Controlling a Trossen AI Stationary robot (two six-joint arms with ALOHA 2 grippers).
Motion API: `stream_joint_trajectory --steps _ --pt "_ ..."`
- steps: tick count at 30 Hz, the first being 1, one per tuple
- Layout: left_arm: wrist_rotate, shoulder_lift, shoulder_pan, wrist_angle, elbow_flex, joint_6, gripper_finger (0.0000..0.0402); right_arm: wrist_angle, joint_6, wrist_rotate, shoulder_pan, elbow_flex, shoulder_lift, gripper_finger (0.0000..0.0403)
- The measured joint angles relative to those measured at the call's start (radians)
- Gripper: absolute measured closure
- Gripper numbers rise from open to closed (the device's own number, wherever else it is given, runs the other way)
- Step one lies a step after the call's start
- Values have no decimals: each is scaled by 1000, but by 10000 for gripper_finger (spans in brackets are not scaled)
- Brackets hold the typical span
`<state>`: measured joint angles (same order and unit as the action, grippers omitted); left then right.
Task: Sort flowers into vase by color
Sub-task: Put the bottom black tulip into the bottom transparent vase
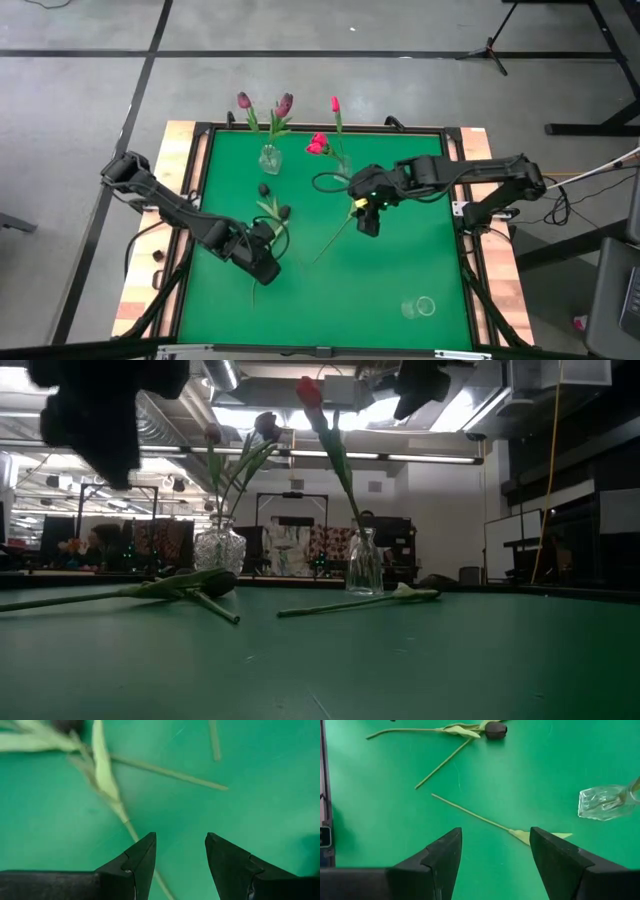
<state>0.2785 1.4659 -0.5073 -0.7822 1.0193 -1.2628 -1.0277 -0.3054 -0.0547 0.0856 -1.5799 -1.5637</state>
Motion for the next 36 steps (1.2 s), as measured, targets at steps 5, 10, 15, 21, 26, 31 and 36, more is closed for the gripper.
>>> stream_joint_trajectory --steps 5,10,15,21,26,31,36 --pt "1 28 -27 33 -79 -91 235 0 -60 24 0 0 -2 168" --pt "14 33 -25 43 -144 -180 235 1 -83 35 0 0 -2 168" --pt "11 33 -25 143 -197 -208 235 3 -86 40 0 0 -2 168" --pt "2 33 -19 227 -228 -248 235 2 -89 41 0 0 -2 168" --pt "0 36 -19 223 -259 -276 235 3 -91 49 0 0 -2 168" --pt "-7 49 -21 270 -263 -279 235 3 -91 49 0 0 -2 168" --pt "-20 114 -28 331 -263 -281 235 3 -90 48 0 0 -2 168"
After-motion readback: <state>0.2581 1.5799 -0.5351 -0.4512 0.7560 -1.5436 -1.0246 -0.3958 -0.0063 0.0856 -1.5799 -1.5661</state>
